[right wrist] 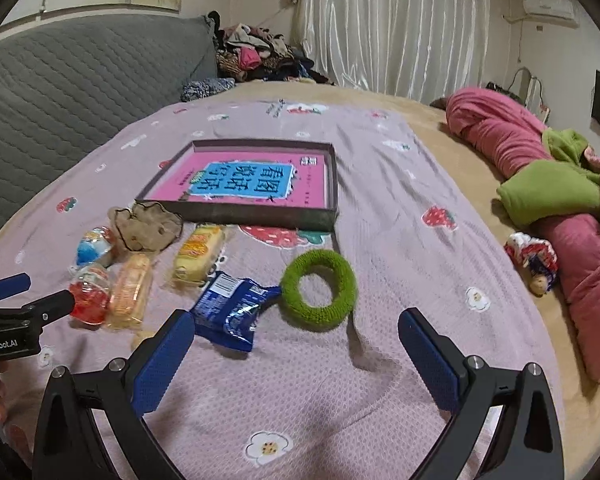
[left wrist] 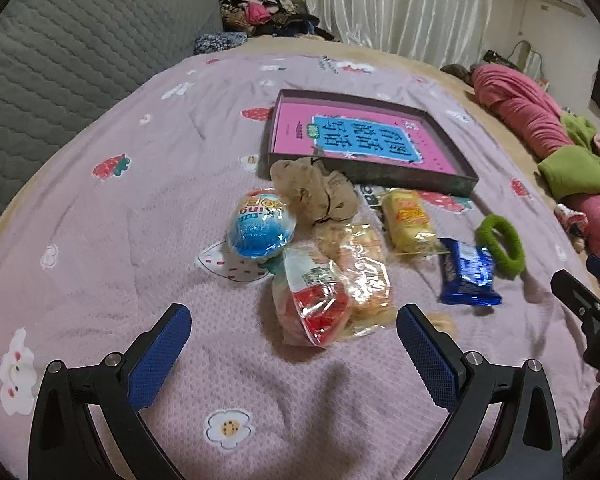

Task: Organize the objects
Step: 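Reach the right gripper to the green fuzzy ring and close on it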

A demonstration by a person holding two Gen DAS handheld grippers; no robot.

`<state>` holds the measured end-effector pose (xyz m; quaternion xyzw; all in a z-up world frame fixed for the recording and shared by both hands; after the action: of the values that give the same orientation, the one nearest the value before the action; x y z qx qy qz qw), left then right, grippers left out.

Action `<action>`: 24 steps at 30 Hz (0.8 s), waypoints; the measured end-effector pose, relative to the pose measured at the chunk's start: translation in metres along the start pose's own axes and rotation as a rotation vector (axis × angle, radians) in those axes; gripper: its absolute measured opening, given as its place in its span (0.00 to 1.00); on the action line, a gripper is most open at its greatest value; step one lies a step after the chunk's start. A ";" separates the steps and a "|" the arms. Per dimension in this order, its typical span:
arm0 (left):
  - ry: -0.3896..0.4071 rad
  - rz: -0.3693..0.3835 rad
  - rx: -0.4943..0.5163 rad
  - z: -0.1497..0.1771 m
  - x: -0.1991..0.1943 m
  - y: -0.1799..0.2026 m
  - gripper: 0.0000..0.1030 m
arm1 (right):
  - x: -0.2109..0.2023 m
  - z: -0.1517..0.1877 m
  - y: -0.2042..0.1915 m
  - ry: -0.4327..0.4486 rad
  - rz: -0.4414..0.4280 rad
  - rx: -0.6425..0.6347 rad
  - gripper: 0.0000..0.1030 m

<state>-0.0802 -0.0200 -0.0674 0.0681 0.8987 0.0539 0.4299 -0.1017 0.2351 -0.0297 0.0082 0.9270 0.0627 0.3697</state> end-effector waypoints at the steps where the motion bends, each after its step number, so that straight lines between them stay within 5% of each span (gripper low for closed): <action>1: -0.003 -0.003 0.002 0.000 0.003 0.000 1.00 | 0.004 0.000 0.001 -0.006 -0.003 0.005 1.00; 16: -0.048 0.022 -0.066 -0.006 0.038 -0.012 0.92 | 0.067 -0.005 0.008 -0.104 0.040 0.011 1.00; 21: -0.060 0.076 -0.076 -0.006 0.043 -0.013 0.72 | 0.085 -0.011 0.018 -0.146 0.017 0.071 1.00; 24: -0.070 0.081 -0.069 -0.006 0.046 -0.009 0.72 | 0.095 -0.017 0.018 -0.164 0.024 0.074 0.99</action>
<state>-0.1143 -0.0215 -0.1004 0.0913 0.8773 0.0996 0.4606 -0.1832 0.2571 -0.0802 0.0378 0.8952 0.0321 0.4430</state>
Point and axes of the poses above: each gripper's, at about its wrist camera, not at the fingertips, and x roughly the way its jaws point, y to its right, z to its underside, the point moved 4 cm from there along x, roughly the way its jaws point, and after that the axes turned 7 degrees about z, right-handed, at the moved point
